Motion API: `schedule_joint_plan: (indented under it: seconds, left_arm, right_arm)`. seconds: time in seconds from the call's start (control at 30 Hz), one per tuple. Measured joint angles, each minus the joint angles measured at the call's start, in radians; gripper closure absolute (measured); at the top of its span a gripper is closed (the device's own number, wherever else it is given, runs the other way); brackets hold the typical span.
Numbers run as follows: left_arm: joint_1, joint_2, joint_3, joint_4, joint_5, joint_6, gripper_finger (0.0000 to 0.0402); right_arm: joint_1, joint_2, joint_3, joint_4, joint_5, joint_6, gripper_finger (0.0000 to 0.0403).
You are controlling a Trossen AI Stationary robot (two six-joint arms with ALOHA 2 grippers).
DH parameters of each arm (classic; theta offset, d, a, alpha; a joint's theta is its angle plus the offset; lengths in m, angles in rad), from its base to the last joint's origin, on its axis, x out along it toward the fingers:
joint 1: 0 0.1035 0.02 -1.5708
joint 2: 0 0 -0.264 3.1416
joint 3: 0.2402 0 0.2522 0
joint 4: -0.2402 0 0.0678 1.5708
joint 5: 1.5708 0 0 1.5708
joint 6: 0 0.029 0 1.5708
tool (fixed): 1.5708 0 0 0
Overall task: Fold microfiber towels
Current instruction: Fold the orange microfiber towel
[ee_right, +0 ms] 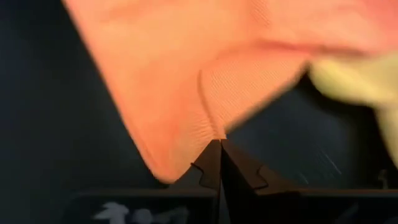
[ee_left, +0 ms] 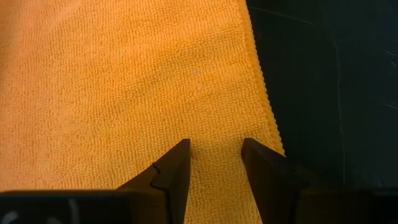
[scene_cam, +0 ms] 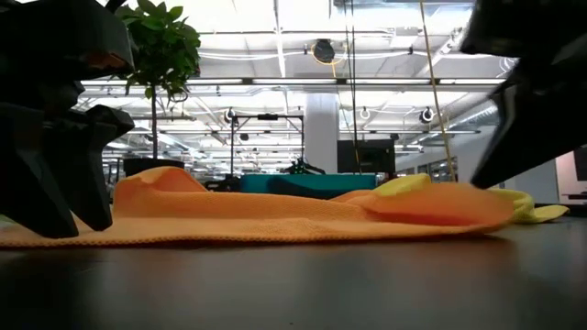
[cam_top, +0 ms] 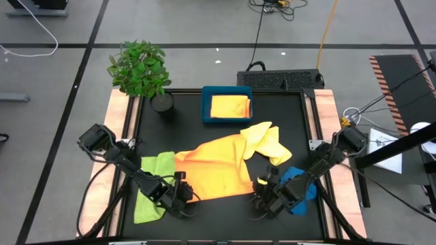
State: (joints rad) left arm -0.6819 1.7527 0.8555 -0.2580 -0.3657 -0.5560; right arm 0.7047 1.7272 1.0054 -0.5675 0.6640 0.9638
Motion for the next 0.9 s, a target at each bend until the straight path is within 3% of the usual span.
schedule_joint_plan:
  seconds: [0.2,0.5,0.67,0.9]
  left_arm:
    - [0.000,0.000,0.000,0.000,0.003,0.003,0.0250]
    - [0.000,0.002,-0.001,0.004,0.043,0.000,0.0250]
    - [0.000,0.002,-0.001,0.005,0.049,0.003,0.0250]
    - [0.000,0.002,-0.002,0.009,0.049,0.008,0.0250]
  right_arm:
    - [0.050,-0.011,0.000,-0.145,-0.026,0.218,0.0403]
    - [0.063,0.019,-0.001,-0.140,-0.269,0.334,0.0403]
    - [0.065,0.016,-0.001,-0.138,-0.232,0.319,0.0403]
    - [0.013,-0.033,-0.002,0.010,-0.130,0.155,0.0376]
